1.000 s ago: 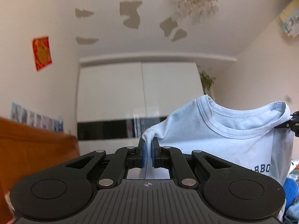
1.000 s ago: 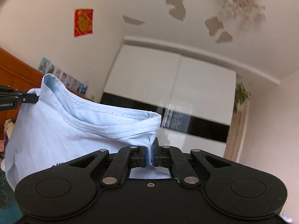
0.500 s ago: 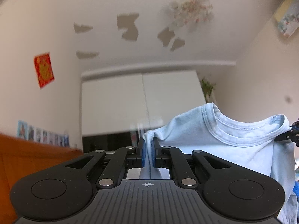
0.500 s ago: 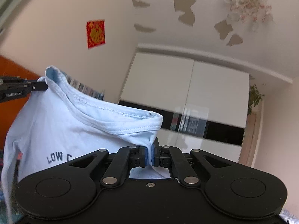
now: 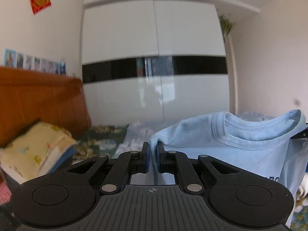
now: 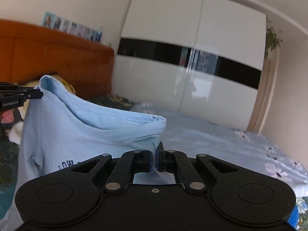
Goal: Fold clothes
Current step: 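Lower the held shirt collar onto the bed with both grippers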
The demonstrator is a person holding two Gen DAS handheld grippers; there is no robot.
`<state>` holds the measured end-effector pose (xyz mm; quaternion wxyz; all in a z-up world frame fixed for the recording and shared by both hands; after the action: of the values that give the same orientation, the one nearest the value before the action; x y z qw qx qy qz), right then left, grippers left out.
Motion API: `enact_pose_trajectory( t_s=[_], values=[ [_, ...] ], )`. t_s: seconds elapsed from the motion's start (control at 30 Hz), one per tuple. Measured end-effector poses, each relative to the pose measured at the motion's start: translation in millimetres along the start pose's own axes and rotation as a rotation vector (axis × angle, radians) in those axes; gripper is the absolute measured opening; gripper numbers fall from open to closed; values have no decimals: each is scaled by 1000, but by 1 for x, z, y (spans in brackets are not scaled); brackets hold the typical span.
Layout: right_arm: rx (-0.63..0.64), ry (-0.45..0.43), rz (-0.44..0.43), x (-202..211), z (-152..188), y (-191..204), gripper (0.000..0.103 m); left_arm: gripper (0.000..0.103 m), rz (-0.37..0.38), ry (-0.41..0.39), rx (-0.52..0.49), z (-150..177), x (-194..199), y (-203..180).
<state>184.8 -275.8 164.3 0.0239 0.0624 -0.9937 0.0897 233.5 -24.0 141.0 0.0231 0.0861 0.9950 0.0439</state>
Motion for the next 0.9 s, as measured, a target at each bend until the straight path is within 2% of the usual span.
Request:
enact_pose_trajectory(
  t_s=[0.53, 0.73, 0.9],
  values=[
    [35, 238, 28, -155, 113, 16, 3, 5, -44, 231, -2, 118, -133, 21],
    [47, 310, 38, -194, 151, 17, 3, 5, -48, 291, 19, 153, -165, 20],
    [69, 355, 50, -219, 177, 15, 3, 5, -52, 321, -7, 174, -186, 14]
  ],
)
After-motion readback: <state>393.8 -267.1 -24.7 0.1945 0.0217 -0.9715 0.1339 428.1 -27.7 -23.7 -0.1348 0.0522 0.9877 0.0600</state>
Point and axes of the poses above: each gripper's, at about its wrist camera, not at the fingertips, and x roughly against the way its jaws point, y to its left, z to its underside, the point moved 8 cm from there along -x, roughly the way its jaws point, and after that the axes turned 14 degrees about -y, right-handed, at the moved point
